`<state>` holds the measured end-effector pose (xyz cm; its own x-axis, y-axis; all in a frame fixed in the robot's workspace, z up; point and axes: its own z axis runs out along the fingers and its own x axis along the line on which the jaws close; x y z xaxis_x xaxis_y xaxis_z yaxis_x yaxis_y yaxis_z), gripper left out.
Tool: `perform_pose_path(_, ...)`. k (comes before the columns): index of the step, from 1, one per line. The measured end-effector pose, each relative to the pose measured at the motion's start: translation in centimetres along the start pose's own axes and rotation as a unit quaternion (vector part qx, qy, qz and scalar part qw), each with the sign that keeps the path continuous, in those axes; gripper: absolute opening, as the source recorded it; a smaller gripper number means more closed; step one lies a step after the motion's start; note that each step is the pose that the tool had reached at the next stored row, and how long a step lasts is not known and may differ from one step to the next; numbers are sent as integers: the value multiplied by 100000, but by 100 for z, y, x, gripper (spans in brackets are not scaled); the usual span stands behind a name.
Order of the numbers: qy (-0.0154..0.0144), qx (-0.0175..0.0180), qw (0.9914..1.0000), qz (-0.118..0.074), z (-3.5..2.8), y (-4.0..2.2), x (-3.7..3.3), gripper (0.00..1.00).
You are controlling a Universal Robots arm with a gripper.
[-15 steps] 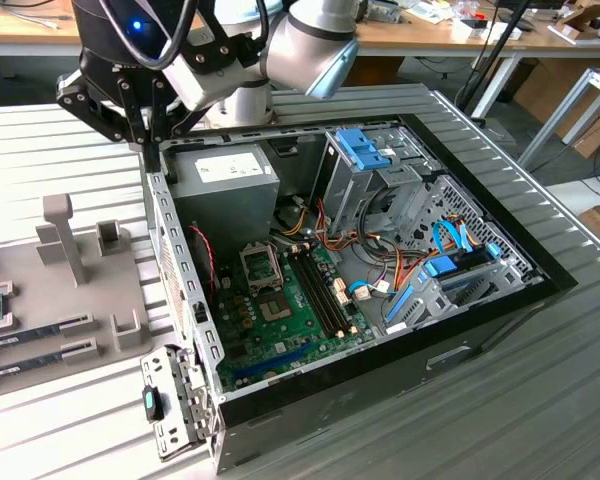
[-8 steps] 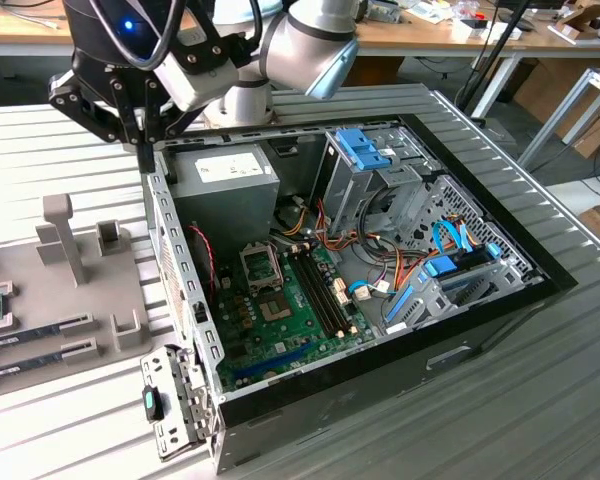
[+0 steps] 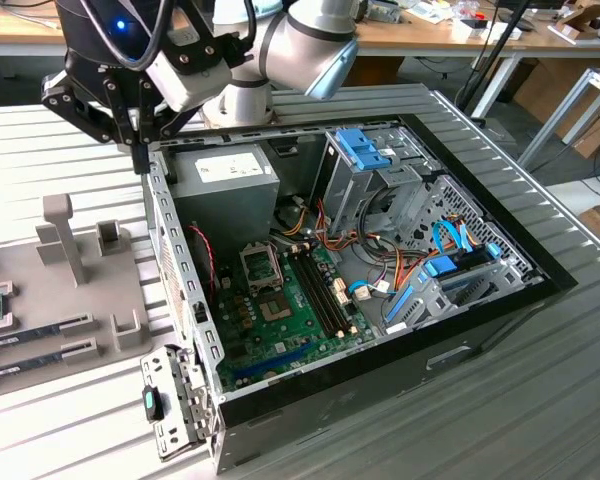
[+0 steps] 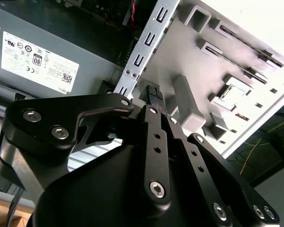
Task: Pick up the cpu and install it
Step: 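Reach for the cpu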
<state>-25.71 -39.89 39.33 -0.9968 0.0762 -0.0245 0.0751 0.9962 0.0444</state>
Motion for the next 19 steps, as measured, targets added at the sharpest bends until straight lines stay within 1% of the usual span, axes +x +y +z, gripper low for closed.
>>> perform_pose_path(7,1,1,100000,1,-1,-4,49,11)
perform_pose_path(10,-2,-1,100000,-1,-2,-6,85,11)
perform_pose_path(19,-1,-1,100000,-1,-4,-12,155,11)
